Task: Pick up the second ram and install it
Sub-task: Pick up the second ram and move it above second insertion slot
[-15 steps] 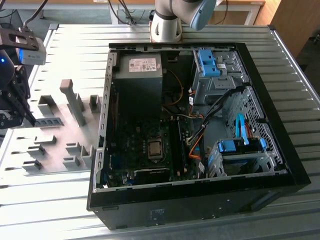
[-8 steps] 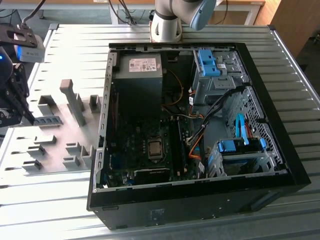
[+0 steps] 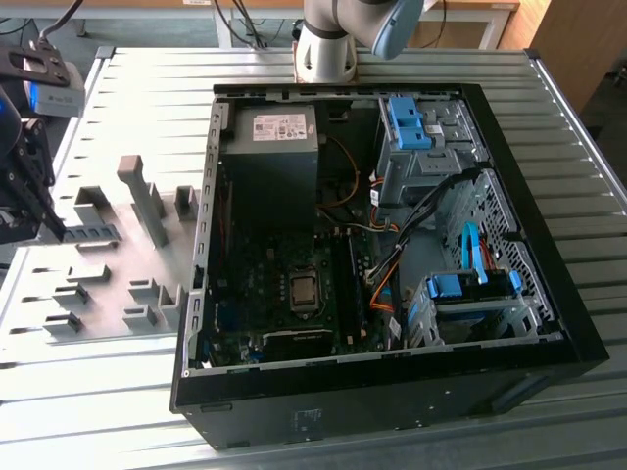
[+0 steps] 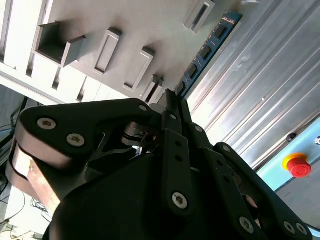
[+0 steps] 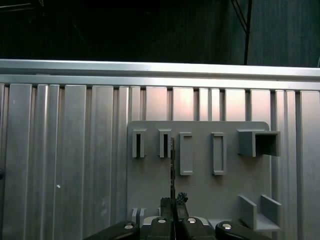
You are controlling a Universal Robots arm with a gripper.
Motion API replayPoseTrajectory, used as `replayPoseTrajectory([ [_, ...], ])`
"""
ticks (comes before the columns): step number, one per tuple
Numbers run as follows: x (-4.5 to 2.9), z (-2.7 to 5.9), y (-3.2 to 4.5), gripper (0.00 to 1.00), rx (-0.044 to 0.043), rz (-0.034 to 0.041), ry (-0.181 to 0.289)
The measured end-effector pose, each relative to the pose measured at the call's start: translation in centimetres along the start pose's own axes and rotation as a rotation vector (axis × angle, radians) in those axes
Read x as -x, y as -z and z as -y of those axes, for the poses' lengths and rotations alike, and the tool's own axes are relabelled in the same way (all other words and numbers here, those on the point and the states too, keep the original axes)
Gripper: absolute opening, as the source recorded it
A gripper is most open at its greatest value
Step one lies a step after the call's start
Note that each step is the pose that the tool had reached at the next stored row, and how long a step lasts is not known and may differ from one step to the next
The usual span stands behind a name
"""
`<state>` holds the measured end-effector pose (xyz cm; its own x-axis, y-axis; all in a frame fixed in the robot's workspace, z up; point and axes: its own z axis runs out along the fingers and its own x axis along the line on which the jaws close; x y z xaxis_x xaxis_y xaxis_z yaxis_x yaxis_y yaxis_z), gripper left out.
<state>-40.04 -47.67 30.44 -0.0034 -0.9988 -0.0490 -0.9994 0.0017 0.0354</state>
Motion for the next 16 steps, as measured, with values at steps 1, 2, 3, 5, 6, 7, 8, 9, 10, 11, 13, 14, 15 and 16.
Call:
replayPoseTrajectory([
  [1,0.00,0.00,0.07,0.14,0.0000,0.0000,0.000],
  [2,0.01,0.00,0.14,0.14,-0.0001,0.0001,0.000],
  [3,0.01,-0.01,0.22,0.14,0.0000,0.0000,0.000],
  [5,0.02,-0.01,0.35,0.14,-0.0001,0.0001,0.000],
  [6,0.02,-0.02,0.42,0.14,-0.0001,0.0001,0.000],
  [7,0.02,-0.02,0.49,0.14,-0.0001,0.0001,0.000],
  [8,0.03,-0.02,0.56,0.14,-0.0001,0.0001,0.000],
  [9,0.03,-0.02,0.64,0.14,0.0000,0.0000,0.000],
  [10,0.03,-0.03,0.71,0.14,-0.0001,0.0001,0.000],
  [11,0.04,-0.03,0.77,0.14,-0.0002,0.0001,0.000],
  [13,0.05,-0.03,0.93,0.14,0.0000,0.0000,0.000],
  [14,0.05,-0.04,0.98,0.14,-0.0001,0.0001,0.000],
  [15,0.05,-0.04,1.04,0.14,-0.0002,0.0001,0.000],
  [16,0.05,-0.04,1.09,0.14,-0.0001,0.0001,0.000],
])
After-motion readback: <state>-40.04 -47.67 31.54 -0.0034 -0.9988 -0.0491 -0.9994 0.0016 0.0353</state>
